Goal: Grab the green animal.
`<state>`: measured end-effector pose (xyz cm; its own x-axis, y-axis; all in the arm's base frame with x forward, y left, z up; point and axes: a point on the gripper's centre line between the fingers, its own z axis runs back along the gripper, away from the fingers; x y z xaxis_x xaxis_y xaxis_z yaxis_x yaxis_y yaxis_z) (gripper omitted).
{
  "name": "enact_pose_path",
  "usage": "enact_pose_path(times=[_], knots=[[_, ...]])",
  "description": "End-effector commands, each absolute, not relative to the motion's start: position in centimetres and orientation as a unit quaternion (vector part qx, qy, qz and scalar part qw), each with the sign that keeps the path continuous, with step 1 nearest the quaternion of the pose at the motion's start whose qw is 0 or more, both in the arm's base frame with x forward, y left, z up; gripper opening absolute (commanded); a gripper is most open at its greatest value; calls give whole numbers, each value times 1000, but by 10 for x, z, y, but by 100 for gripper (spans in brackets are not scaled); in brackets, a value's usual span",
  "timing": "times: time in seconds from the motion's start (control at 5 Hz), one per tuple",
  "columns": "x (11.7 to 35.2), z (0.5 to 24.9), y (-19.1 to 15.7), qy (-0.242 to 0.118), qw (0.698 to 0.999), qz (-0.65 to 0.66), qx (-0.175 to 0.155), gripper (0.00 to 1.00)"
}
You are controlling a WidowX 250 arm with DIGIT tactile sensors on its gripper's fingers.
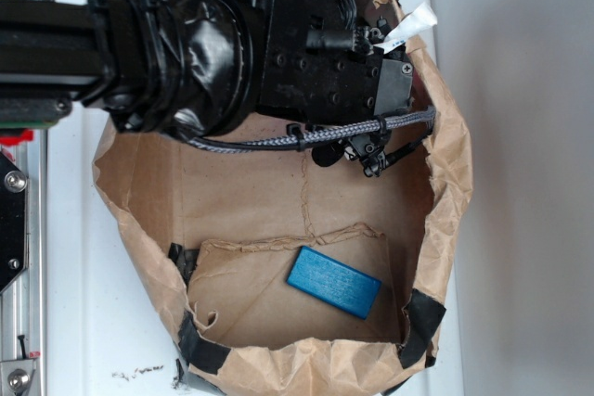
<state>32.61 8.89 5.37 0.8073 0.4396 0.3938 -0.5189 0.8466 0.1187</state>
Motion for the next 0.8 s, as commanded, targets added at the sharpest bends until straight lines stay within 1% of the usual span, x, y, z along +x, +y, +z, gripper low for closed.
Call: enact_pose_path(times=[0.0,0.4,0.6], knots=[[343,72,92,-217,934,259,113,100],[351,69,90,-226,931,264,114,100],[350,70,90,-221,935,258,102,0]])
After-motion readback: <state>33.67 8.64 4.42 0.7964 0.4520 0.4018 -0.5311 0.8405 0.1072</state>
